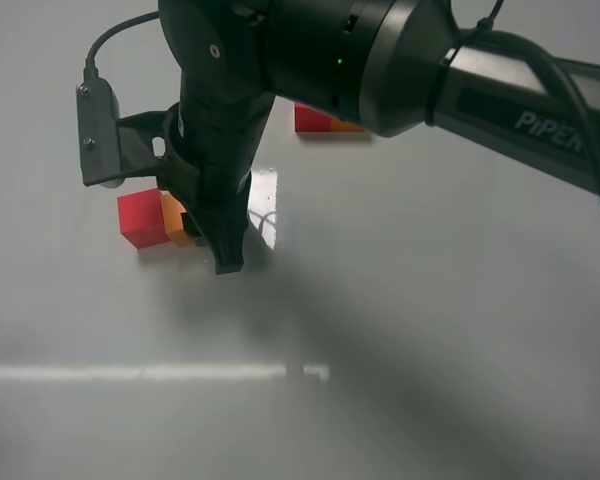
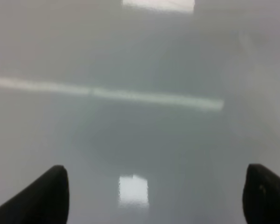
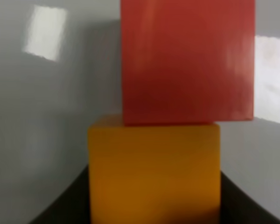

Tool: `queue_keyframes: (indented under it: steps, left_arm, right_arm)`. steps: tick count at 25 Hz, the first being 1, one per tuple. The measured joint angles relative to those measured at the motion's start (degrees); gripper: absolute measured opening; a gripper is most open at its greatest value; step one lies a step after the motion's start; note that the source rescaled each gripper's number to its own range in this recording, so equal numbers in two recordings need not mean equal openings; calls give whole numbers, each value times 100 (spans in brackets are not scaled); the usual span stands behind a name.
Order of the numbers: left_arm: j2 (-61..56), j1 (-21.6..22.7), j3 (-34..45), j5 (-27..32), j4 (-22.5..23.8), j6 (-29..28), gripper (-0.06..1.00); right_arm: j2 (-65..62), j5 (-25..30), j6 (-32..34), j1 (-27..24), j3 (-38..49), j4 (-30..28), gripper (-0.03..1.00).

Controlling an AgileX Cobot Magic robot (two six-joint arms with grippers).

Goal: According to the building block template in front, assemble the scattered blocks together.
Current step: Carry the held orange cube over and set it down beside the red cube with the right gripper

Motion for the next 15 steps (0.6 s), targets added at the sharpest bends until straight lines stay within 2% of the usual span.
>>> queue_keyframes:
  steps: [15]
  left_arm:
    - [0, 0, 0, 0, 0, 0, 4]
  right_arm:
    - [34, -286, -1, 5, -37, -173, 0]
